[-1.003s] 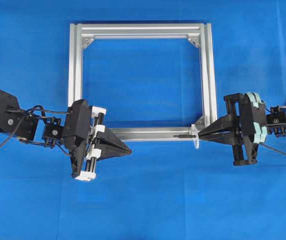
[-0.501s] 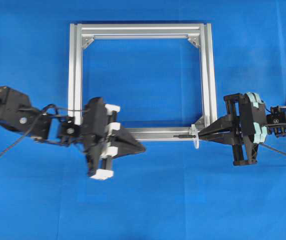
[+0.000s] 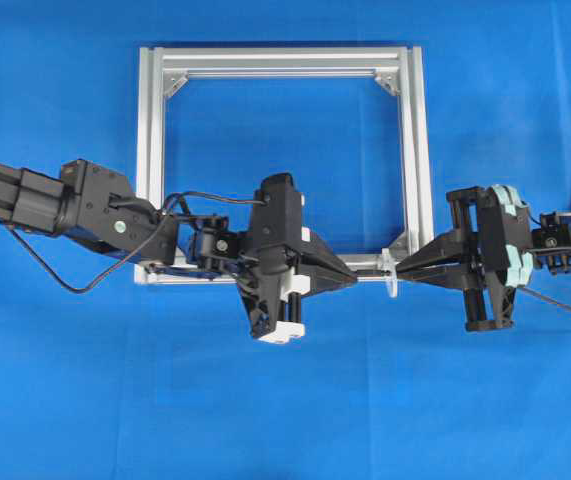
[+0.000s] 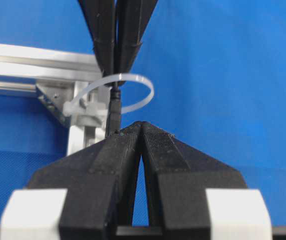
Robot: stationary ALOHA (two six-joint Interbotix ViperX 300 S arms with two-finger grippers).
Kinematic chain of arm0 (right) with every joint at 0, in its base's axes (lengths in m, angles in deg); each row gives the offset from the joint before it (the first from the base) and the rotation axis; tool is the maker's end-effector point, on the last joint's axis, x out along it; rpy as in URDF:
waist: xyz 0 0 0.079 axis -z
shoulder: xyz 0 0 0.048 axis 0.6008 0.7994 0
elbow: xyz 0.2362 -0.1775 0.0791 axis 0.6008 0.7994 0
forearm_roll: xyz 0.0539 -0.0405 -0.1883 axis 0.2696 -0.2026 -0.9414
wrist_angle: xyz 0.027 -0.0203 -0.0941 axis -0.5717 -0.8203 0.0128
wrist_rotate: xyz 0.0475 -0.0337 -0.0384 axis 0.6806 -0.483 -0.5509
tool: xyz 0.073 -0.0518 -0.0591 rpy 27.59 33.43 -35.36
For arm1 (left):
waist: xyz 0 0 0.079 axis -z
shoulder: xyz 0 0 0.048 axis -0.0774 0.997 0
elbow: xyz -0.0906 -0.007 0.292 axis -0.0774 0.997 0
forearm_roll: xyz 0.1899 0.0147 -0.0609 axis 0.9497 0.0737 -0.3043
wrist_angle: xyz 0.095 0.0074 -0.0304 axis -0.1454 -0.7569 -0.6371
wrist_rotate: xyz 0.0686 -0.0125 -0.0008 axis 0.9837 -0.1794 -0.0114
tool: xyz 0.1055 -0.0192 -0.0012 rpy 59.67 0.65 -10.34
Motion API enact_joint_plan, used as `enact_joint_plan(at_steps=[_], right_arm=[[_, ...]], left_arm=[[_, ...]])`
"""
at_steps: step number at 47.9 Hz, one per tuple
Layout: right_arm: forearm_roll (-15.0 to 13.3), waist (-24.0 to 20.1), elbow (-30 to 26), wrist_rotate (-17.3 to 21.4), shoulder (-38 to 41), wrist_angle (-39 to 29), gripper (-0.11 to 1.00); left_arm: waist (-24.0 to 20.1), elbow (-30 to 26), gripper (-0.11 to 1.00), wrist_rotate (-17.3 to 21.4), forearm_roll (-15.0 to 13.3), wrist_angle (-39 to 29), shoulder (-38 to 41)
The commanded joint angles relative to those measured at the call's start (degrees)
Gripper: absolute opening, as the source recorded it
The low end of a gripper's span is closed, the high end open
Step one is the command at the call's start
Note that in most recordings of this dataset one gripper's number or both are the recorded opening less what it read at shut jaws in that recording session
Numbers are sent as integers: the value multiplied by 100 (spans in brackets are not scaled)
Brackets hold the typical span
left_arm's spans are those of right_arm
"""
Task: Insert the wire through the string loop located on the right side.
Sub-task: 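Swing the left gripper down toward the plug emerging from the loop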
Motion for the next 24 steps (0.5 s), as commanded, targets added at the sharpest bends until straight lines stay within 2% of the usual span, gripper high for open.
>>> enact_joint_plan(at_steps=[1,12,17,24], right_arm=[[9,9,-79,-9,-26,53,-4],[9,9,-88,-9,-26,62,-4],[9,9,-88,-9,-26,53,-4],[9,9,-88,-9,-26,53,-4]], left_arm=[[0,-149,0,18,18,-53,-79],[-9,-141,4,9,18,-62,-79],[-18,-132,27,9,18,-62,-79],[-18,-132,73,18,18,-62,-79]])
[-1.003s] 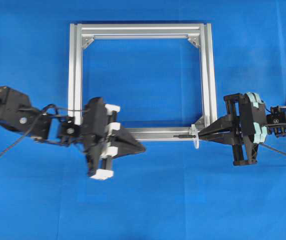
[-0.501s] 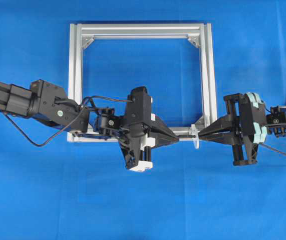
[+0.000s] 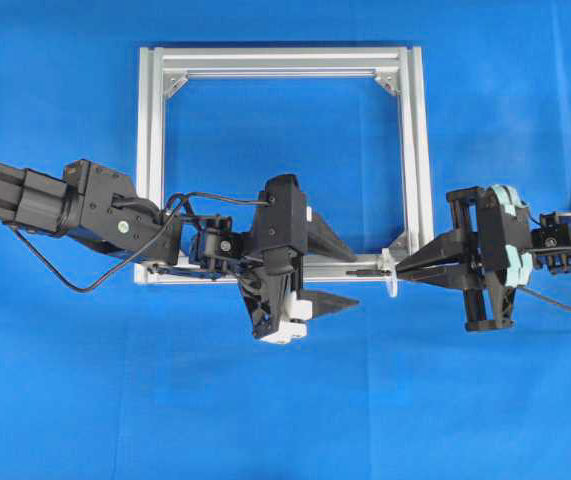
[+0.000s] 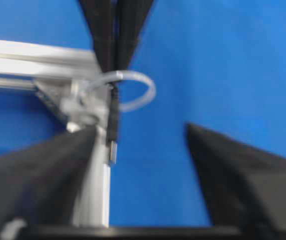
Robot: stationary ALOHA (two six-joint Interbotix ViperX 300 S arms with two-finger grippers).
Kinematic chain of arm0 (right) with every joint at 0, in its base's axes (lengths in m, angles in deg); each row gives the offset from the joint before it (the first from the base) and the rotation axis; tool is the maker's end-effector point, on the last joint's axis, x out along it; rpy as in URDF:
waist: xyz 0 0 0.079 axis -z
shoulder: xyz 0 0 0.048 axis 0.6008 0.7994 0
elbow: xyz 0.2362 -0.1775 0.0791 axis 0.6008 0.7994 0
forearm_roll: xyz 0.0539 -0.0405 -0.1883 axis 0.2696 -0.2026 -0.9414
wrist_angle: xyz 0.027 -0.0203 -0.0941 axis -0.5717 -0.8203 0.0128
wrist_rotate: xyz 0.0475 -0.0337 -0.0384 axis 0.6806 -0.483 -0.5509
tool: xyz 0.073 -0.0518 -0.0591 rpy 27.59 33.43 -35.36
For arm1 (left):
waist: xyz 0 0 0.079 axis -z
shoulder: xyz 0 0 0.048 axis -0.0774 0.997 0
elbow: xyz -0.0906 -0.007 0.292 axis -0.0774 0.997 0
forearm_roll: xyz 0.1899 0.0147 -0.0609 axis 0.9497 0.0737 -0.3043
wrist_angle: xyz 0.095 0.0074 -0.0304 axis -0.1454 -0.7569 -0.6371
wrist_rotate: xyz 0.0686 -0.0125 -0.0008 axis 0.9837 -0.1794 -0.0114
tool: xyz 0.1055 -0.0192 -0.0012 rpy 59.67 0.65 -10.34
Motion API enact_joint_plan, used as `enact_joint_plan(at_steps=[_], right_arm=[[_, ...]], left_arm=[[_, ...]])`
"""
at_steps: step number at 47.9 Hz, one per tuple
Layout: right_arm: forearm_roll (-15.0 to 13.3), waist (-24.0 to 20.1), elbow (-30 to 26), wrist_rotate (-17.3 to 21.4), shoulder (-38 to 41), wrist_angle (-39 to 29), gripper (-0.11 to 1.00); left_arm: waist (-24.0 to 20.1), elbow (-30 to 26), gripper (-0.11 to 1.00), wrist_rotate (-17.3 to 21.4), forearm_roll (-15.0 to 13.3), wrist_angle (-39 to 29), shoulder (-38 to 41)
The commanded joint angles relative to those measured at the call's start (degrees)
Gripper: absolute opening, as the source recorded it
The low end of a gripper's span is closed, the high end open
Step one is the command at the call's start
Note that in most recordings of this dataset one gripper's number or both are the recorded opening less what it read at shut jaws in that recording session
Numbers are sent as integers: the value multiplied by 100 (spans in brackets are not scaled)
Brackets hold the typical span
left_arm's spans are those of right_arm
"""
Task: Insert the wire through the string loop located on the right side.
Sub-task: 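Swing the left gripper down toward the plug emerging from the loop, then close the left gripper on the USB plug beyond the loop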
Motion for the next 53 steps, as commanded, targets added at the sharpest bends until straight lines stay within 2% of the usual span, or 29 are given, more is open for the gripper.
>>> enact_joint_plan(at_steps=[1,4,6,16,30,53], right_arm=[[9,9,-97,-9,-35,53,-4],[9,9,-97,-9,-26,53,-4],[9,9,-97,-9,-18,53,-4],[0,9,-149,-9,35,35,-4],[0,9,-158,-18,88,35,-4],[9,9,-167,-9,88,26,-4]], left_arm=[[-18,-97,78,9,18,26,-105],[-26,-114,89,9,18,26,-97],[-35,-114,92,9,18,26,-97],[-53,-185,91,9,18,26,-35],[-35,-413,91,-9,18,26,501],[-35,-413,91,-18,18,53,536]])
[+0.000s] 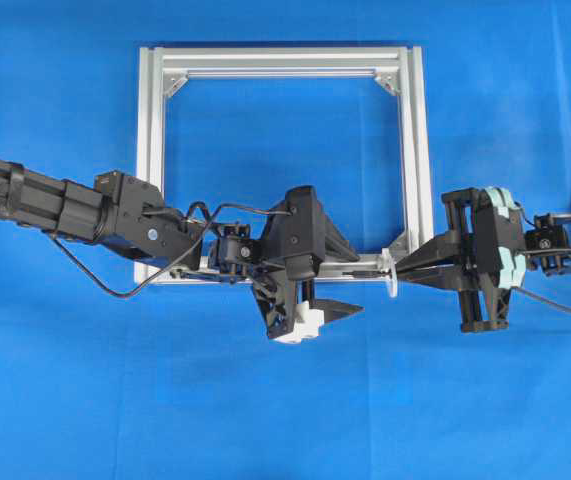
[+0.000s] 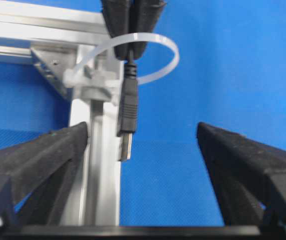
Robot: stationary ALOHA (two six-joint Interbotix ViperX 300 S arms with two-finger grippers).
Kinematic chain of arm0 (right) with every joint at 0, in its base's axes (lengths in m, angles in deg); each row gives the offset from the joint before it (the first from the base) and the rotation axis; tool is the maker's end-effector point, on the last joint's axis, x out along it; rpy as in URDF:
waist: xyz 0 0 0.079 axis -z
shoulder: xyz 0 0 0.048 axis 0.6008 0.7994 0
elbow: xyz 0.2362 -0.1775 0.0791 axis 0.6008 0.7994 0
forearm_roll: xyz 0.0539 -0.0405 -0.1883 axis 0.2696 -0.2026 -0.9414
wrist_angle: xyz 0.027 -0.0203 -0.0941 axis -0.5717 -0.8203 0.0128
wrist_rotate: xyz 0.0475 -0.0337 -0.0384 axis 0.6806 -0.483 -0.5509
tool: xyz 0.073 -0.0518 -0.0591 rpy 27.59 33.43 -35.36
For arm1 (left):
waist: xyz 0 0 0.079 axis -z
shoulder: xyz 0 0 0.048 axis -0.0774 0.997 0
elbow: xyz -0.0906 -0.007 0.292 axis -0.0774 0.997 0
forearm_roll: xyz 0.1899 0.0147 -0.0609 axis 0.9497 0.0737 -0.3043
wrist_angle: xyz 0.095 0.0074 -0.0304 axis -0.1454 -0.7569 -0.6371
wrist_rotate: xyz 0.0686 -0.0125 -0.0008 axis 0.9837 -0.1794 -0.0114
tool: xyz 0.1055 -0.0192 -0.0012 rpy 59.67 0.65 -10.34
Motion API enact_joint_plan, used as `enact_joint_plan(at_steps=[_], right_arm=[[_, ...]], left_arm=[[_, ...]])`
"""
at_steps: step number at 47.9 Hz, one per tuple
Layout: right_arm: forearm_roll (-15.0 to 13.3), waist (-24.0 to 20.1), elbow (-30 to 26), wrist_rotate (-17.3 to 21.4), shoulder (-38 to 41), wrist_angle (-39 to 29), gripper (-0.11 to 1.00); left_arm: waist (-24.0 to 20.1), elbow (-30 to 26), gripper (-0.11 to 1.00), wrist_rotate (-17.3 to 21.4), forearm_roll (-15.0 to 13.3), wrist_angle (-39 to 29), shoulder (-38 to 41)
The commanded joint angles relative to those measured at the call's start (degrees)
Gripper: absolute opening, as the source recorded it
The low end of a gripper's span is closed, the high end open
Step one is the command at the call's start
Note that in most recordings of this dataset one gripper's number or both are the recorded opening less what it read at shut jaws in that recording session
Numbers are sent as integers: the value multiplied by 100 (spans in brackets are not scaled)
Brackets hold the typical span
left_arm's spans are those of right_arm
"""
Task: Insert the wire through the string loop located on the right side.
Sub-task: 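Close the left gripper on the USB plug beyond the loop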
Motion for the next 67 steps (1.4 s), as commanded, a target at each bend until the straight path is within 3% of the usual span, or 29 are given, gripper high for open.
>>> enact_joint_plan(at_steps=[1,41,45,56,67], right_arm=[[9,9,-79,0,-35,26,-4],[18,9,-79,0,-53,18,-4],[9,9,-79,0,-35,18,-4],[9,9,-79,0,-35,18,-4],[18,9,-70,-9,-35,-26,-4]], left_arm=[[0,-114,91,0,18,44,-105],[18,-114,88,0,18,18,-114],[9,-114,76,0,18,26,-114],[9,-114,10,35,18,62,-114],[9,-105,8,35,18,62,-114]])
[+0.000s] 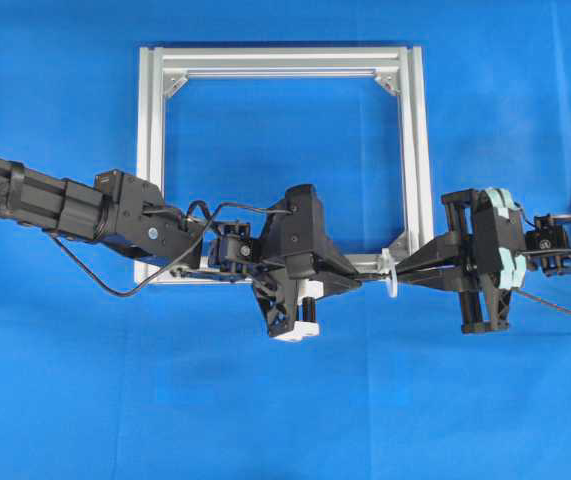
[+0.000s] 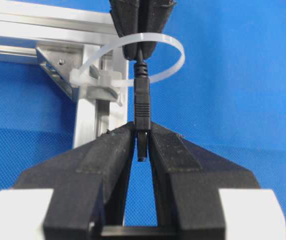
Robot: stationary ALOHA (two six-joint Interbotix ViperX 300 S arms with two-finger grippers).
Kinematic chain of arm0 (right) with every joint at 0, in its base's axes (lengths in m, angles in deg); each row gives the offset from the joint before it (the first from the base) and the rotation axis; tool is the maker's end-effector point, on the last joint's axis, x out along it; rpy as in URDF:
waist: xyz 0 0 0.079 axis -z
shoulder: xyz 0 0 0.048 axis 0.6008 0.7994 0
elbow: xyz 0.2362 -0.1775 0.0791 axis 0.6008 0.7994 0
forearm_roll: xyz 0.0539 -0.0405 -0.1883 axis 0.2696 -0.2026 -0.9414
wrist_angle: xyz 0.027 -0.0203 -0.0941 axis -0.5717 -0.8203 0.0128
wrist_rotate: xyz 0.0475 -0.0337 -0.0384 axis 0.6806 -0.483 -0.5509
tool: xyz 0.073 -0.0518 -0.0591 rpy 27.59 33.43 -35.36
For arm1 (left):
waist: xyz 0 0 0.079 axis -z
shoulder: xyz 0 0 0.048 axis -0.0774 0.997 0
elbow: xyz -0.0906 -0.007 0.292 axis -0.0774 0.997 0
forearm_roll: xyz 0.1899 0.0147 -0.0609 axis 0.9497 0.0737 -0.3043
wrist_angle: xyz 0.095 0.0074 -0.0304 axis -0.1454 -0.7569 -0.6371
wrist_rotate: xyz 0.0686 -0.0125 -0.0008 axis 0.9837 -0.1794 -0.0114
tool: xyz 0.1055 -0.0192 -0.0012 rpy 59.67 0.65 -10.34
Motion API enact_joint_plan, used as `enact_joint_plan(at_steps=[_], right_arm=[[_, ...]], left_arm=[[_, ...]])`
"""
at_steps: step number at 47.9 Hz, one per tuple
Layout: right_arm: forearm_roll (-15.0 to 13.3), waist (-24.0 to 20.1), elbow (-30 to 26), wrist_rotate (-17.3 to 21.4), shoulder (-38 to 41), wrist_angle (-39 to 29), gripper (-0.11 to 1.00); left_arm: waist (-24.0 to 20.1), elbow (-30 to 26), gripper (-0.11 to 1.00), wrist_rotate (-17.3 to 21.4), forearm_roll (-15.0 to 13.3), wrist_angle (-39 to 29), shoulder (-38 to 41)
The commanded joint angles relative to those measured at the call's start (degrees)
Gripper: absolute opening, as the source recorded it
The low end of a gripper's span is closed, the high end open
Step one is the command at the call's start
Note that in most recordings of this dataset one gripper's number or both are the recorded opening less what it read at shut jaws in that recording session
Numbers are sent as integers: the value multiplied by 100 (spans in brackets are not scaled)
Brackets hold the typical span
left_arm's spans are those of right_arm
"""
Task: Insert the wire through the string loop located on the right side.
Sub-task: 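Close the left gripper on the USB plug beyond the loop, then open the right gripper and pull the cable left with the left gripper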
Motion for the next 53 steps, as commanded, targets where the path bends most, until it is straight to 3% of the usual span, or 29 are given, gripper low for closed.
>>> enact_joint_plan(at_steps=[1,19,24,34,38,53], right_arm=[[9,9,-70,-9,-53,-18,-4],[9,9,-79,-9,-53,-132,0],[18,9,-79,-9,-53,-141,17],[26,44,-62,0,-53,-185,78],[26,62,-70,-9,-53,-255,95],[18,62,-79,-9,-35,-299,95]], left_arm=[[18,-97,8,9,18,70,-123],[18,-79,8,9,18,70,-123],[18,-79,8,9,18,70,-123],[18,-70,8,0,18,62,-123],[18,-70,8,0,18,70,-132],[9,44,8,9,18,62,-220]])
